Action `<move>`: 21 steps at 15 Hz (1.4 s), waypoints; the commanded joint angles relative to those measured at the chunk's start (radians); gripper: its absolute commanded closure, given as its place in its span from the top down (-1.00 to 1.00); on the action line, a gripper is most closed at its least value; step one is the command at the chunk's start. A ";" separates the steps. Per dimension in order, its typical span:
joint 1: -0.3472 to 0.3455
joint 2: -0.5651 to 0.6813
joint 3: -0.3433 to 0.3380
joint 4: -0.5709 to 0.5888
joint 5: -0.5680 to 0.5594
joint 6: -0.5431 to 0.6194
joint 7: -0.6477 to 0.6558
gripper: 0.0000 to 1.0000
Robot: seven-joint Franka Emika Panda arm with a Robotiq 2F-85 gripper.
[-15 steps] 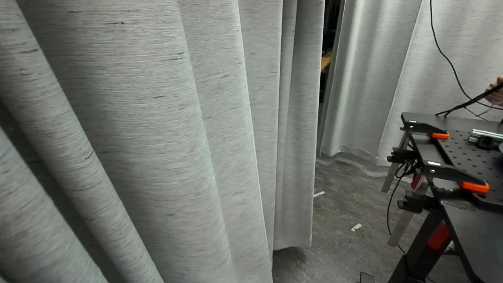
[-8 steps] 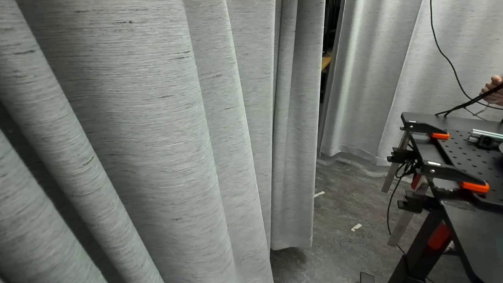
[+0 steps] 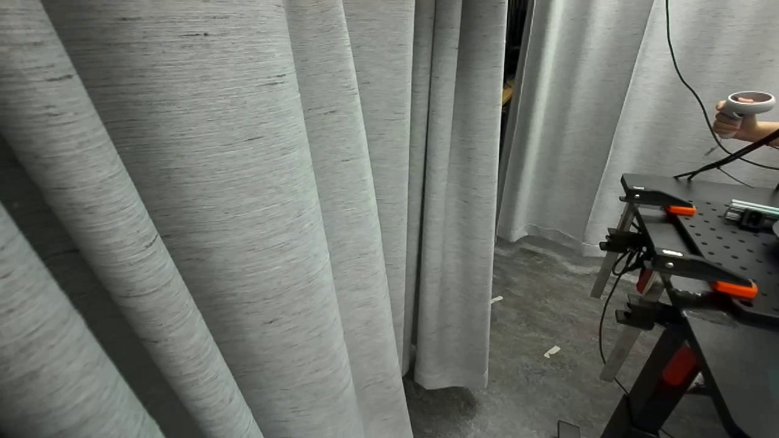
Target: Draw the curtains
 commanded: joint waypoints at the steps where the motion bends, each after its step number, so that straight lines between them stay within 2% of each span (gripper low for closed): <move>1: -0.040 0.150 -0.052 0.196 -0.084 -0.122 0.122 -0.98; 7: -0.105 0.368 -0.165 0.512 -0.116 -0.272 0.229 -0.98; 11: -0.142 0.481 -0.216 0.686 -0.112 -0.334 0.285 -0.98; 17: -0.208 0.518 -0.290 0.748 -0.101 -0.366 0.309 -0.98; 19: -0.252 0.537 -0.299 0.783 -0.106 -0.396 0.312 -0.98; 20: -0.252 0.544 -0.330 0.794 -0.097 -0.392 0.313 -0.98; 21: -0.287 0.553 -0.315 0.817 -0.102 -0.422 0.309 -0.98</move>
